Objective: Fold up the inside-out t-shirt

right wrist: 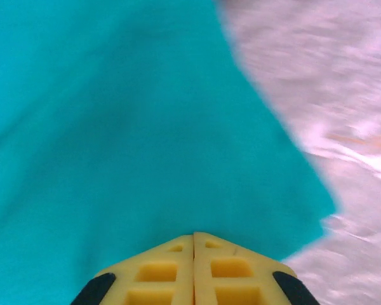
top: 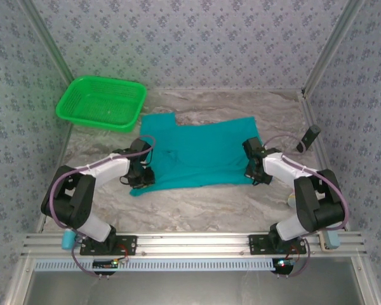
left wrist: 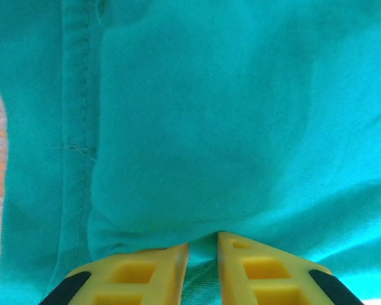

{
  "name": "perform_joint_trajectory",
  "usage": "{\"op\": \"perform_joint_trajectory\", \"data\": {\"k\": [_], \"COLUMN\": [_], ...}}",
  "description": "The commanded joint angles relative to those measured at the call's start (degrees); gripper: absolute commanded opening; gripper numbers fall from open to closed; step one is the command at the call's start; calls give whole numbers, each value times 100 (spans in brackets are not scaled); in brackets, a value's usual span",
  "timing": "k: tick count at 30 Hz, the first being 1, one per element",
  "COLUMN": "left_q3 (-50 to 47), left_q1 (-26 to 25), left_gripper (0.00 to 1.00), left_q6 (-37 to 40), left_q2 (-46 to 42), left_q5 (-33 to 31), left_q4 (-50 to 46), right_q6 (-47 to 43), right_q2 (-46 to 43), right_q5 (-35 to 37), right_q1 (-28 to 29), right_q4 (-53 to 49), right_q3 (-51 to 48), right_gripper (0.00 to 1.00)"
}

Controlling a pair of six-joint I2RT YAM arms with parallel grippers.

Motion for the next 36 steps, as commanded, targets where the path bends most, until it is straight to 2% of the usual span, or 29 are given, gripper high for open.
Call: {"op": "perform_joint_trajectory", "data": {"k": [1, 4, 8, 9, 11, 12, 15, 18, 22, 25, 28, 30, 31, 34, 36], "left_q3": [-472, -609, -468, -388, -177, -36, 563, 1302, 1933, 2271, 2699, 2921, 3004, 3258, 3504], "left_q1": [363, 528, 461, 448, 450, 450, 458, 450, 306, 299, 389, 494, 539, 570, 597], "left_gripper": [22, 21, 23, 24, 25, 27, 29, 29, 31, 32, 33, 28, 27, 32, 38], "left_q6": [258, 256, 274, 290, 239, 199, 126, 48, -192, -195, 66, 414, 616, 1206, 1523], "left_q2": [200, 21, -455, -591, -848, -976, -1134, -973, -624, -263, 83, 219, 228, 258, 383], "left_q5": [-515, -168, -33, -5, -38, -28, -135, -263, -305, -350, -492, -469, -493, -842, -887], "left_q4": [-745, -846, -1357, -1530, -1867, -2003, -2337, -2563, -2206, -1935, -1882, -1766, -1636, -1206, -1008], "right_q6": [1036, 1147, 1156, 840, -292, -831, -1415, -1545, -1250, -878, -444, -108, 149, 990, 1115], "right_q2": [-393, -894, -1913, -2145, -2300, -2202, -1257, -287, 317, 535, 258, -69, -226, -576, -900], "right_q5": [700, 511, 546, 400, -424, -933, -1715, -1937, -1615, -1316, -1122, -1246, -1209, -816, -879], "right_q1": [-11, 46, 475, 502, 485, 507, 616, 880, 1231, 1455, 1833, 2288, 2716, 3816, 3860], "right_q4": [-683, -872, -1378, -1197, -289, 275, 926, 1149, 1438, 952, 307, 68, -258, -1234, -1734], "right_q3": [-409, -658, -610, -621, -575, -481, -28, 219, -50, -244, -612, -950, -1055, -1050, -1006], "right_gripper": [7, 3, 3, 5, 13, 15, 15, 15, 13, 11, 9, 9, 9, 11, 14]}}
